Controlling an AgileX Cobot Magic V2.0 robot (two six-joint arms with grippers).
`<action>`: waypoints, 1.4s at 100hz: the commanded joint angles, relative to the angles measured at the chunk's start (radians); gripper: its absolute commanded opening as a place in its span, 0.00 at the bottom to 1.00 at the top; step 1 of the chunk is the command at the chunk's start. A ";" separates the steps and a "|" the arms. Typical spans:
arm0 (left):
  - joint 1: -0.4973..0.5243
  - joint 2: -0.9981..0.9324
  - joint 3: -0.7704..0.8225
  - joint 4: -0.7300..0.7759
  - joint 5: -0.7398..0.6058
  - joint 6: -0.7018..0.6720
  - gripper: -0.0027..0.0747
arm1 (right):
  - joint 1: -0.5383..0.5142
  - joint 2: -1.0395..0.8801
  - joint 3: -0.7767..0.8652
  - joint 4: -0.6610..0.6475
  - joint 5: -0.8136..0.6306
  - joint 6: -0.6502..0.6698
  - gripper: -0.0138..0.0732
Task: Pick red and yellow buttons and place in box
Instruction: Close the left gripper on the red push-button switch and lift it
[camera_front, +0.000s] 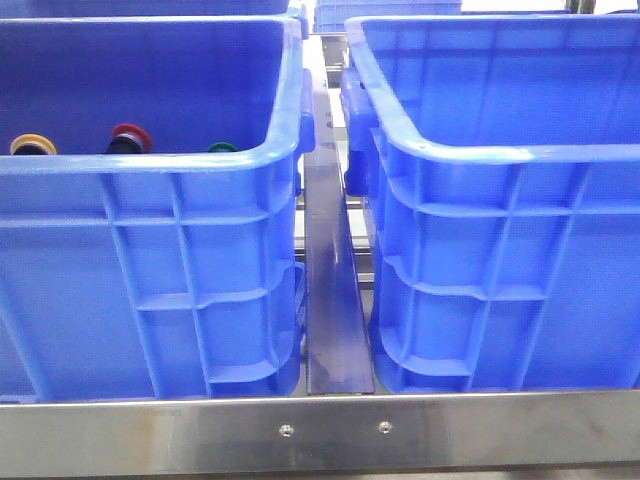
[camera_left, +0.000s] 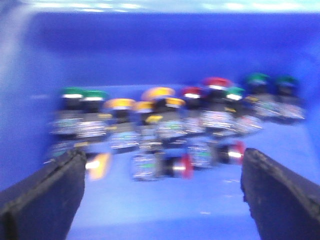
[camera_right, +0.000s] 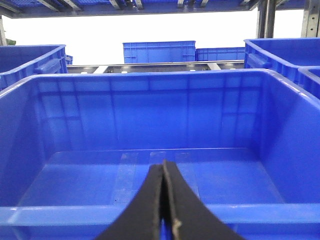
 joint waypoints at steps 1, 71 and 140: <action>-0.062 0.073 -0.070 -0.021 -0.060 0.005 0.80 | 0.002 -0.019 0.004 -0.004 -0.079 0.003 0.08; -0.162 0.682 -0.396 0.066 -0.039 0.003 0.80 | 0.002 -0.019 0.004 -0.004 -0.079 0.003 0.08; -0.162 0.816 -0.465 0.066 -0.059 0.003 0.80 | 0.002 -0.019 0.004 -0.004 -0.079 0.003 0.08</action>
